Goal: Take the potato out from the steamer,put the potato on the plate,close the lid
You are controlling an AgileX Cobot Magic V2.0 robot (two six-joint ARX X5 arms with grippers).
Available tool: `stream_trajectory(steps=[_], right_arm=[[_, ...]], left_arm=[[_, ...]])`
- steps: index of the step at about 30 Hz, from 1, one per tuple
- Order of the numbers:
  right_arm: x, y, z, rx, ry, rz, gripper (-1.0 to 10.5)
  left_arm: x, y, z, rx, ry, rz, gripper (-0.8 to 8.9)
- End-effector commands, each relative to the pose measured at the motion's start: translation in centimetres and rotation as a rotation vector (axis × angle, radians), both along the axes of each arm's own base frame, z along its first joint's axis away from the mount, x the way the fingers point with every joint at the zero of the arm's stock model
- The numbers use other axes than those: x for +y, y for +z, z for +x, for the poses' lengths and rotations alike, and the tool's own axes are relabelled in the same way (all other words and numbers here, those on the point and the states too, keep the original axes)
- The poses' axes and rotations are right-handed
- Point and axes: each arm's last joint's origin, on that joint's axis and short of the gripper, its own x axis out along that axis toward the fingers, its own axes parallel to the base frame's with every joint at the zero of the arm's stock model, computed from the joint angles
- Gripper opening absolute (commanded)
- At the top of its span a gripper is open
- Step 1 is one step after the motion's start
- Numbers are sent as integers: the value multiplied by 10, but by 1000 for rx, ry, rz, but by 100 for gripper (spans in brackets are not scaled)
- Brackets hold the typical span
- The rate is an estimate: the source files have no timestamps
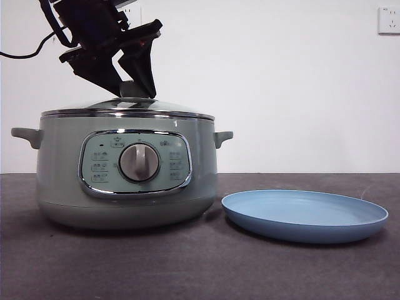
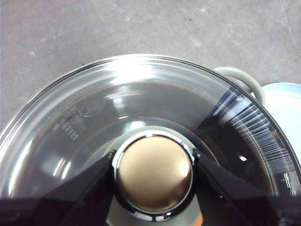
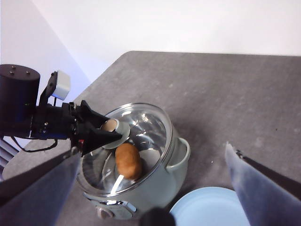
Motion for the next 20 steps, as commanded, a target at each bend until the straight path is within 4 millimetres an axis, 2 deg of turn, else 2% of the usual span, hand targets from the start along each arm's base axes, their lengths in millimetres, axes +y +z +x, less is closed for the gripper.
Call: stream_trajectory(steps=[1, 5, 8, 11, 15, 20], right_arm=[[1, 0, 0, -4, 10, -3, 598], [1, 0, 0, -4, 9, -3, 597], [1, 0, 0, 1, 7, 3, 597], [2, 2, 1, -5, 6, 20, 596], [8, 7, 1, -27, 22, 49, 593], [26, 14, 7, -2, 61, 28, 593]], left_arm=[[1, -1, 2, -9, 4, 32, -8], [3, 8, 2, -34, 7, 42, -8], [4, 27, 0, -49, -10, 57, -8], [6, 57, -3, -71, -29, 74, -8], [16, 106, -13, -122, -43, 90, -8], [44, 160, -34, -207, 5, 79, -8]])
